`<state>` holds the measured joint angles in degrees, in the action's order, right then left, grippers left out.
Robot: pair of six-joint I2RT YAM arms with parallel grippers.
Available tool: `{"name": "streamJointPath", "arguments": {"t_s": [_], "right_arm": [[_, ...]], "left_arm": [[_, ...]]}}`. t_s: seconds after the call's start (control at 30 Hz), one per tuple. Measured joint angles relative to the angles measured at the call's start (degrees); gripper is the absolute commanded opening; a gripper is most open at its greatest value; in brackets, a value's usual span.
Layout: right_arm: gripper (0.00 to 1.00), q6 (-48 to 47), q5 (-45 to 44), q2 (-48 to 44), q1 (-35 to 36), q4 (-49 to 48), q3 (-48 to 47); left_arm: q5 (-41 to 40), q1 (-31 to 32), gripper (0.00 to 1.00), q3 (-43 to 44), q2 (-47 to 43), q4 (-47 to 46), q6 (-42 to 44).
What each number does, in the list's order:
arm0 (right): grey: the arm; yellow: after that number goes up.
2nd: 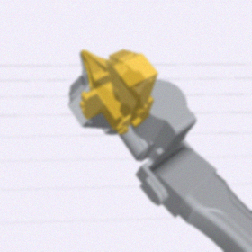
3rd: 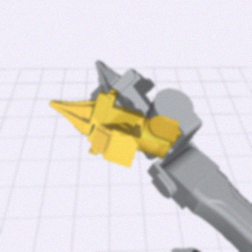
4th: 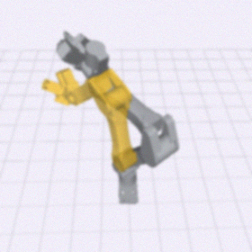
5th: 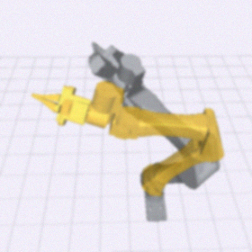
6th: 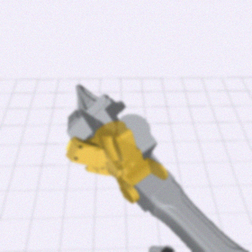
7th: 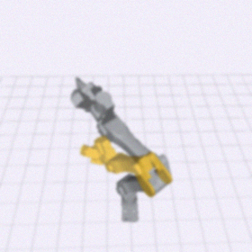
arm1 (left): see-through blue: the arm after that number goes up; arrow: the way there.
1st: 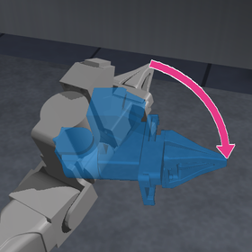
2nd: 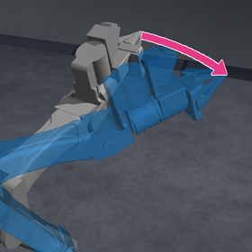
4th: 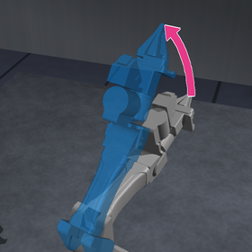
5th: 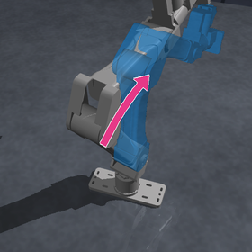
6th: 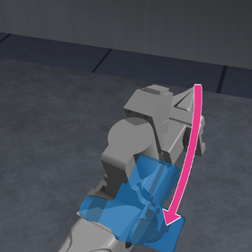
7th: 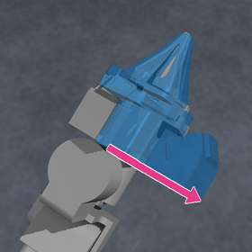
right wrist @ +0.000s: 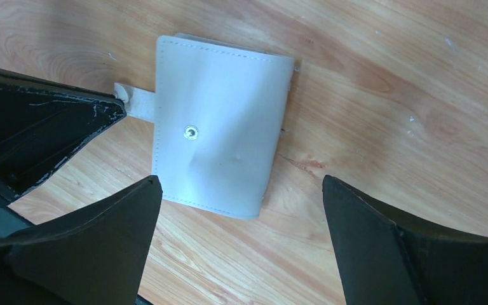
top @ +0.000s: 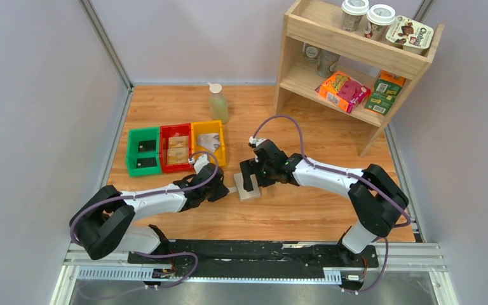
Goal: Take the credit cards out of the card holder
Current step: Open the card holder at the center of the board.
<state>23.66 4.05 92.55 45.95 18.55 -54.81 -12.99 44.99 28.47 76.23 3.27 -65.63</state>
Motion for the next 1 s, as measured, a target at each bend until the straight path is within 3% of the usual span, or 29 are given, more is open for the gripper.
{"name": "streamJointPath", "arguments": {"t_s": [0.43, 1.0], "right_arm": [[1.0, -2.8, -13.35, 7.54, 8.02, 7.06, -9.14], [1.0, -3.17, -17.31, 13.53, 9.38, 10.25, -14.27]], "left_arm": [[0.42, 0.0, 0.0, -3.08, -0.22, -6.43, -3.48], [0.35, 0.0, 0.0, -3.65, -1.01, -6.29, -3.72]]}}
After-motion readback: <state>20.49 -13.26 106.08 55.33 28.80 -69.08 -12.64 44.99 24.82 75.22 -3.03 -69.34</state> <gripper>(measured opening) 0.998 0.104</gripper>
